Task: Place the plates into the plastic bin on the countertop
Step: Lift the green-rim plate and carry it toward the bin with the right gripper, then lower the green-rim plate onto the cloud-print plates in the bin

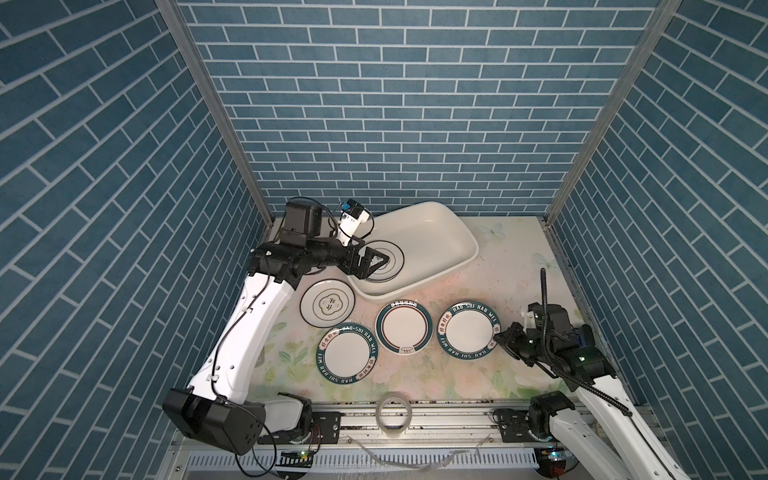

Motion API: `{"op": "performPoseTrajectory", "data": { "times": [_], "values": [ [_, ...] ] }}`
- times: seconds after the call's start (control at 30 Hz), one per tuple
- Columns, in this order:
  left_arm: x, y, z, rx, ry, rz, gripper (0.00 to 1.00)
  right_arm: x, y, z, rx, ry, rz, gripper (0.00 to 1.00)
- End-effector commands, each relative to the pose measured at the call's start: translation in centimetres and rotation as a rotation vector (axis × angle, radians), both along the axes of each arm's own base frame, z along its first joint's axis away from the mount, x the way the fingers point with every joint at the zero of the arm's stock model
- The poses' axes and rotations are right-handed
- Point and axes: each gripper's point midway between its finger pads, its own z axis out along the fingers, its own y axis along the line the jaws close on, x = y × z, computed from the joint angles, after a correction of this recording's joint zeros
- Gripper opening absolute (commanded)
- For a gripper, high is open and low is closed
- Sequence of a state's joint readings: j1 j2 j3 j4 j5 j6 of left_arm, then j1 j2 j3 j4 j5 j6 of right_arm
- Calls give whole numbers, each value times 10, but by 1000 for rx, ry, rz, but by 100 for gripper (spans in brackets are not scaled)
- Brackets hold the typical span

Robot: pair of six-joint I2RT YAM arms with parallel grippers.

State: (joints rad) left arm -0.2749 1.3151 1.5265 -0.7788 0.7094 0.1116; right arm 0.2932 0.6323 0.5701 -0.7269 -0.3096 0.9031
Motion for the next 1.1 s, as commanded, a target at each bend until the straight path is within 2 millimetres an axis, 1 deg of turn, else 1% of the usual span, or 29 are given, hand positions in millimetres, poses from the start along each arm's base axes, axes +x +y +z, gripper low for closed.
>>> {"op": "performPoseTrajectory", "data": {
  "times": [0.0,0.17,0.23,0.43,0.53,0.63,0.73,0.83,1.0,1.07],
  "values": [
    [3,-1,6,9,-11,7,100,4,0,21,-14,-56,31,0],
    [8,3,4,28,-10,31,100,3,2,39,-22,-73,62,0],
    [10,7,3,42,-13,53,99,5,4,47,-24,-83,78,0],
    [18,26,6,40,-9,139,99,26,14,78,-24,-125,131,0],
    [23,39,9,30,-15,194,100,43,21,95,-19,-160,152,0],
    [28,49,14,0,-10,238,99,61,30,106,-2,-175,166,0],
    [27,57,20,6,-32,260,99,82,40,116,21,-193,183,0],
    [25,62,25,7,-53,272,100,102,49,125,36,-207,191,0],
    [23,64,33,-23,-57,261,100,132,62,137,58,-226,209,0],
    [24,65,32,-32,-50,265,99,145,68,140,68,-234,218,0]
  ]
}}
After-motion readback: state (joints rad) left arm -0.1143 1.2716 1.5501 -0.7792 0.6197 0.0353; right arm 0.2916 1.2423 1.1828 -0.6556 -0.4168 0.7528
